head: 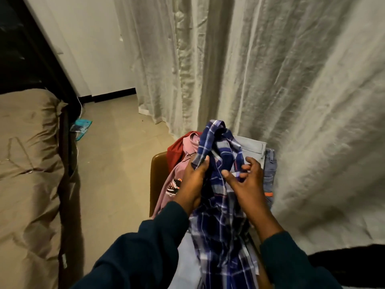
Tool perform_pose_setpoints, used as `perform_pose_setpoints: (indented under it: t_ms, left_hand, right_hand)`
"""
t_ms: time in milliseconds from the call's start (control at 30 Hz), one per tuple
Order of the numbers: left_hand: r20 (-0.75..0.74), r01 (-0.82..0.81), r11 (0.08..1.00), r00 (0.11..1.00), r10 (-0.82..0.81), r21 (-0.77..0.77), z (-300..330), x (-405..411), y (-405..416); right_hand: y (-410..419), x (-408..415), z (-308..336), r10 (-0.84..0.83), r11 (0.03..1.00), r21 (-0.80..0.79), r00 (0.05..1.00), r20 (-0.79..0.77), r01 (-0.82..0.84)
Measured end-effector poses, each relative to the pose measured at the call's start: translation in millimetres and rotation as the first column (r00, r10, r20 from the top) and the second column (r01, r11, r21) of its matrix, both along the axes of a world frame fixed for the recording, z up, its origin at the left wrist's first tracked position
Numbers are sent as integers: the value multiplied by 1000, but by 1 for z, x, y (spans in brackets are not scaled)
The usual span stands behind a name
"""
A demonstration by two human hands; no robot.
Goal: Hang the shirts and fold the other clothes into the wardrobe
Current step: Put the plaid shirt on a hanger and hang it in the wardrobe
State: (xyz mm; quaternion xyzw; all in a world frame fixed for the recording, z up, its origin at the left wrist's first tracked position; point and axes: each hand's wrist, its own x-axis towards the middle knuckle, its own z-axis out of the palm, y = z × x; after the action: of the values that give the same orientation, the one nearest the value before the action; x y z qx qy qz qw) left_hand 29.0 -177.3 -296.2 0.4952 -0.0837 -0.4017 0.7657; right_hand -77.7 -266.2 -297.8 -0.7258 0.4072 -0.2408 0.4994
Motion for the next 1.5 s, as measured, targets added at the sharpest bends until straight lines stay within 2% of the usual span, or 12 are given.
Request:
perform_pose_setpoints:
  t_ms: [133,300,400,500,667,867,967,1100,1167,1267,1400,1500]
  left_hand:
    - [3,72,996,997,-72,-44,32,-6,5]
    - [231,340,940,917,-325,-27,69,16,31]
    - [158,177,984,972,-172,-19,67,37,43]
    - [282,-88,966,959,16,243,39,54,55]
    - [338,80,975,930,-148,207,55,41,57]
    - [435,258,965,863,-256,56,99,42,49]
    - [675,303,952,712,-195,-44,142,43,46]
    - [703,183,949,709,53,-257,199,57,48]
    - [789,212,940,609,86,-266,223,68,53]
    - [934,245,968,353,-43,-48,246,78,62]
    - [897,69,968,395,197,-243,246,101,72]
    - [914,68,981,381,141,-180,246,108,79]
  right_hand:
    - [13,9,11,257,947,-169,960,-107,-273]
    - [24,21,46,181,961,-232,977,111,-151]
    - [30,19,77,203,971,-178,947,249,-162]
    - [41,13,127,335,942,-149,864,377,-301]
    - [49,-20,210,503,864,-292,699,509,-409]
    - [19,-55,230,217,850,-524,943,254,-54]
    - [14,-73,238,11,786,-590,950,311,184]
    - [18,-91,265,-36,721,-603,887,460,342]
    - [22,-89,274,10,721,-608,873,487,331]
    - [23,-79,275,50,768,-634,980,192,85]
    - [25,-78,289,123,824,-548,899,420,143]
    - [29,-68,291,176,821,-569,930,323,42]
